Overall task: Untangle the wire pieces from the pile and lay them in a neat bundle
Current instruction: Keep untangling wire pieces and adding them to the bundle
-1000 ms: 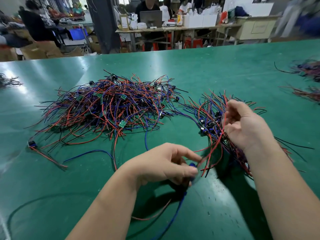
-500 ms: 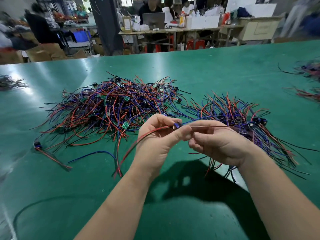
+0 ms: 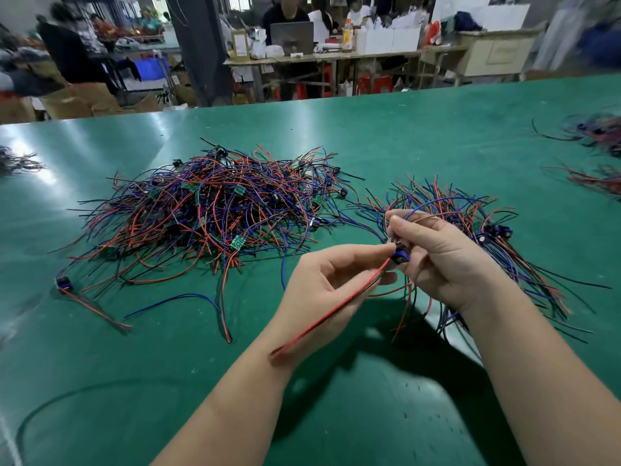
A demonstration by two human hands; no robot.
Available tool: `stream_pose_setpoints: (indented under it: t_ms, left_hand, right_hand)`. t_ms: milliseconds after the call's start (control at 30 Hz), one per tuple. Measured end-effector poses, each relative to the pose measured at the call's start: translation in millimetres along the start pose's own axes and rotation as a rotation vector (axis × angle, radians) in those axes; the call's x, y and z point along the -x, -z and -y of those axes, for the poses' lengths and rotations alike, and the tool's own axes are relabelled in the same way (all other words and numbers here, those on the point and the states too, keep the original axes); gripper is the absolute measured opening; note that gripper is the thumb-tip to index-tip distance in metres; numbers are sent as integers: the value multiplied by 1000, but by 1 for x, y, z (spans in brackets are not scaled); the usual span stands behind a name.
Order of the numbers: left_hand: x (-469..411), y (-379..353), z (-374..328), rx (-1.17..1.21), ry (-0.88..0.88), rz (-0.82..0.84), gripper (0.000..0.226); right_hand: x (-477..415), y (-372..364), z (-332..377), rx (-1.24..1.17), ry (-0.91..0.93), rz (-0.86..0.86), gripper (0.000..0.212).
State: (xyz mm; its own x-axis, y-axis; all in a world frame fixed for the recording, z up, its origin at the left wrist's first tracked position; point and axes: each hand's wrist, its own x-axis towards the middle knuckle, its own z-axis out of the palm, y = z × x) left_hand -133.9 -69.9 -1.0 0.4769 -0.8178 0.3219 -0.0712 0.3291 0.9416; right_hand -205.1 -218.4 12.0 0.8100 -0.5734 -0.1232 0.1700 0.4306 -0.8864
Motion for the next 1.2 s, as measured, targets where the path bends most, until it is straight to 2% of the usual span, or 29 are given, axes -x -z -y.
stream_pose_setpoints:
  t_ms: [67, 133, 233, 300, 367, 467, 600, 700, 800, 900, 1000, 1100, 1200]
  left_hand:
    - [-2, -3, -3, 139, 183, -82, 14]
    - [-4, -3, 0, 138, 326, -189, 28]
    - [-2, -1, 10, -38, 369, -244, 21]
    - [0, -1, 12, -54, 409, -209, 18]
    - [-1, -1, 12, -23, 428, -183, 4]
    - [-2, 0, 10, 11, 445, -177, 15]
    - [0, -2, 12, 37, 500, -159, 15]
    - [-1, 2, 11, -27, 492, -120, 11]
    - [2, 2, 8, -77, 539, 2, 11]
    - [4, 1, 6, -97, 596, 113, 11]
    - [4, 8, 3, -118, 602, 167, 8]
    - [3, 14, 1, -134, 603, 192, 6]
    - [3, 15, 2, -157, 601, 193, 6]
  right_hand:
    - [1, 1, -1, 121, 20, -3, 16]
    - [2, -1, -6, 216, 35, 19, 17]
    - [4, -4, -13, 313, -10, 127, 23]
    - [6, -2, -12, 315, -61, 225, 21]
    - [7, 3, -7, 261, -92, 276, 17]
    - [5, 9, -2, 282, -84, 279, 16]
    - [4, 8, -4, 478, -45, 194, 11]
    - [-1, 9, -4, 394, 8, 42, 1]
    - [-5, 15, 3, 254, 74, -175, 3]
    - [-6, 21, 7, 271, 198, -316, 8]
    - [-5, 15, 3, 291, 243, -289, 10]
    - [-5, 13, 4, 206, 181, -243, 17]
    - [-6, 18, 7, 202, 143, -288, 18]
